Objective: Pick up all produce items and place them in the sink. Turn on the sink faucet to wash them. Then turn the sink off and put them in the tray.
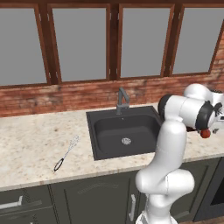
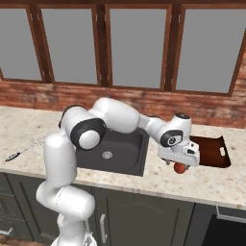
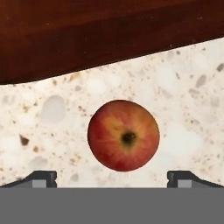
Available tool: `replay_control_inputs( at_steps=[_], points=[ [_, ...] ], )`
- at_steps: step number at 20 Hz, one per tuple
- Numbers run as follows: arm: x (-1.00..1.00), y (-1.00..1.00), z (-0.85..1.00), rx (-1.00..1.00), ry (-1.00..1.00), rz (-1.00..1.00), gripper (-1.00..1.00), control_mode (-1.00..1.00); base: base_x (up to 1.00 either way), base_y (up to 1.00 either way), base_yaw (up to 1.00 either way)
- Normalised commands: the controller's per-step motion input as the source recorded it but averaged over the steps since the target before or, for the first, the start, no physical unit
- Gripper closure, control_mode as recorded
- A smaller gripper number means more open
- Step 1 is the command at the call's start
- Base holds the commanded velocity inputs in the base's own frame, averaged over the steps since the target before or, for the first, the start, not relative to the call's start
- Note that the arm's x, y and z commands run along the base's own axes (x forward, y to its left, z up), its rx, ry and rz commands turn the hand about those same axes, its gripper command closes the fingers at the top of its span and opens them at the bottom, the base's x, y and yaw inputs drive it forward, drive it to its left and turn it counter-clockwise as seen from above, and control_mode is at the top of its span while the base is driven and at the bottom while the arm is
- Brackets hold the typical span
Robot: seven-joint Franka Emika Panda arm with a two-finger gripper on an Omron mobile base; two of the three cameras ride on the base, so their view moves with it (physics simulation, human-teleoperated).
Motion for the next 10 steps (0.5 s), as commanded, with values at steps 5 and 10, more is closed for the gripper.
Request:
replay_control_inputs(
  at_steps=[5,10],
  points=[
    [0.21,-0.13,-0.18,0.00,0.00,0.00,-1.00,-1.00,0.00,0.00,0.00],
    [0.14,-0.17,-0.17,0.00,0.00,0.00,-1.00,-1.00,0.00,0.00,0.00]
  ],
)
